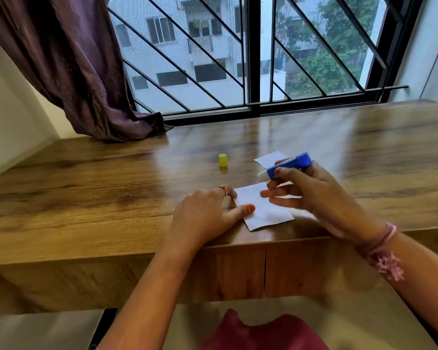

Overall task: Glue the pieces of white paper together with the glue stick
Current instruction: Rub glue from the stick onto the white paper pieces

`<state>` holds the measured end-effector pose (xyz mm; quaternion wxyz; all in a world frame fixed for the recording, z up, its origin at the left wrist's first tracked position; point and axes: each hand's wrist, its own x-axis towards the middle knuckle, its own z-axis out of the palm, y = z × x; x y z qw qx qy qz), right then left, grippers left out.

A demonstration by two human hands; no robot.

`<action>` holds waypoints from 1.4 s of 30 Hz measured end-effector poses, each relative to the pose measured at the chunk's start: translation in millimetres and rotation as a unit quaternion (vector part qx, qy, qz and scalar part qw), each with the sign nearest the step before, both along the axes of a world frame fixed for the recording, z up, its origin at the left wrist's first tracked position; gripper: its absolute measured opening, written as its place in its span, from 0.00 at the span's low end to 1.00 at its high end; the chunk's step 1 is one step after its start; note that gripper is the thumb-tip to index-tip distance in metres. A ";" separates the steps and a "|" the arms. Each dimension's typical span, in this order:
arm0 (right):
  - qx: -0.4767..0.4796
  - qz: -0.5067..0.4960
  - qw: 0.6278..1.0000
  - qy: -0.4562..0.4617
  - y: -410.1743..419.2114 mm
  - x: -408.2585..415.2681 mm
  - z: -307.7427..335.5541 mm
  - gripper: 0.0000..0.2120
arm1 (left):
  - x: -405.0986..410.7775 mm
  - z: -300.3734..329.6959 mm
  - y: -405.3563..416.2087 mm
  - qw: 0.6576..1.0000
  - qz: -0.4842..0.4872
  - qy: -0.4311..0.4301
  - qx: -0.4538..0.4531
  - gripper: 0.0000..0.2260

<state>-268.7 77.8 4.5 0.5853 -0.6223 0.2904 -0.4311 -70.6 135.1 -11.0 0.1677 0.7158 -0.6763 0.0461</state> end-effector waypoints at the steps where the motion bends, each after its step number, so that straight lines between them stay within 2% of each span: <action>1: -0.015 -0.005 1.000 0.008 -6.5 -3.5 3.8 0.09 | 3.2 1.3 -0.8 1.000 -0.009 0.010 0.006 0.24; 3: -0.047 -0.013 0.998 0.044 -24.1 -11.6 8.3 0.05 | 9.1 3.0 -2.1 0.999 -0.021 0.028 0.011 0.23; 9: -0.080 0.004 0.985 0.153 -58.2 -18.4 0.2 0.06 | 16.6 -0.6 -3.7 0.998 -0.024 0.064 -0.007 0.22; 13: -0.157 -0.015 0.965 0.207 -63.0 -13.6 -7.2 0.03 | 17.2 -1.3 -4.4 0.997 -0.028 0.066 -0.013 0.23; 19: -0.187 0.001 0.957 0.224 -65.8 -12.2 -9.2 0.06 | 15.3 0.8 -3.6 0.997 -0.027 0.071 -0.005 0.23; 24: -0.181 0.027 0.957 0.223 -67.6 -12.5 -10.2 0.02 | 14.7 2.7 -2.4 0.997 -0.025 0.076 0.003 0.22; 28: -0.190 -0.003 0.954 0.232 -69.5 -11.0 -11.0 0.06 | 14.8 3.4 -2.1 0.997 -0.028 0.075 0.007 0.22; 42: -0.182 0.010 0.958 0.220 -70.2 -12.9 -11.5 0.05 | 15.9 1.2 -3.8 0.997 -0.016 0.078 0.006 0.22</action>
